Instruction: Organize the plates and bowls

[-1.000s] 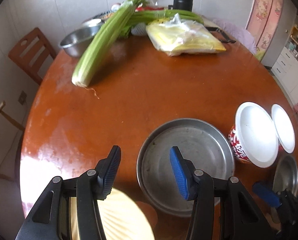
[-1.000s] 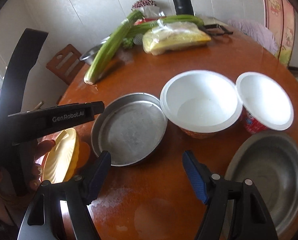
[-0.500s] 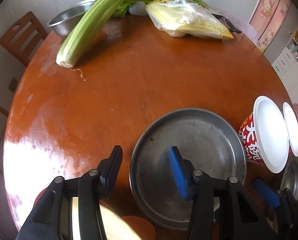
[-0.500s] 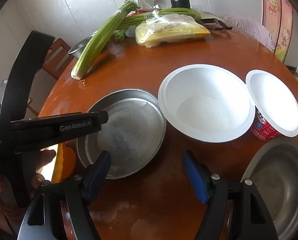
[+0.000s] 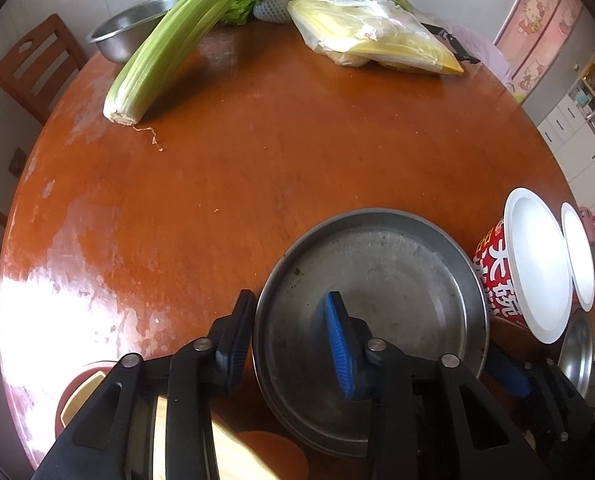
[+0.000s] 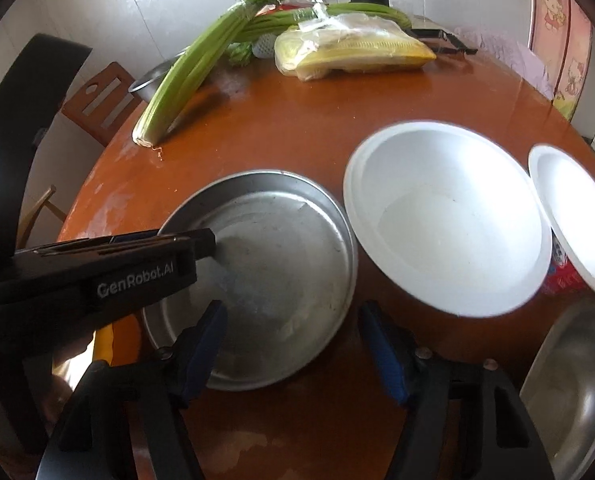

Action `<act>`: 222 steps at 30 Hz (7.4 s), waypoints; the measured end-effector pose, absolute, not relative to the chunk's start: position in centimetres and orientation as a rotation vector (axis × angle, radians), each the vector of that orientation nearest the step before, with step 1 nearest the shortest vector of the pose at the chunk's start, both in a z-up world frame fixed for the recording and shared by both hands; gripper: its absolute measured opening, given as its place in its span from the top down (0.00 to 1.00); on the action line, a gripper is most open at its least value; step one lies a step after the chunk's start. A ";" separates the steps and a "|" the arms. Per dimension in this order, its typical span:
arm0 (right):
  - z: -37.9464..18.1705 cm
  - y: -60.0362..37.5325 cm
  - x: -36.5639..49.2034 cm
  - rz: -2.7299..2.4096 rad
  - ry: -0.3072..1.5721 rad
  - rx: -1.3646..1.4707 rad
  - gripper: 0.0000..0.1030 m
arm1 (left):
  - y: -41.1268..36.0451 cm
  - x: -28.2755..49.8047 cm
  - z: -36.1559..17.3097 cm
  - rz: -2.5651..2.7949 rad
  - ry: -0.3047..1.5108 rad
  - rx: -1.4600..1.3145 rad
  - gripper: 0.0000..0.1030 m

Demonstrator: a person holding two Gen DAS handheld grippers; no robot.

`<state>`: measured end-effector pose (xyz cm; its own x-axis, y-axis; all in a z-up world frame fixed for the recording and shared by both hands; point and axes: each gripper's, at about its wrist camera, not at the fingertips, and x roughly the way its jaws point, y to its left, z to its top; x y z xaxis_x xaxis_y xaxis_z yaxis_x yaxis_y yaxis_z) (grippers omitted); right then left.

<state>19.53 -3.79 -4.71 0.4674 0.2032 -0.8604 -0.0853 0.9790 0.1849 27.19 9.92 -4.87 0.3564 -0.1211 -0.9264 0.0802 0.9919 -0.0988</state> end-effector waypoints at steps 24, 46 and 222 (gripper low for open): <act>-3.2 -4.1 18.1 0.259 1.022 0.144 0.36 | 9.7 24.5 -1.5 -0.090 1.106 -0.007 0.69; 2.0 -5.3 14.2 0.330 0.862 0.124 0.36 | 9.8 19.1 4.4 -0.099 0.983 -0.054 0.68; 11.7 -25.1 3.4 0.166 0.413 0.098 0.15 | -4.3 10.3 9.9 -0.326 0.758 -0.074 0.49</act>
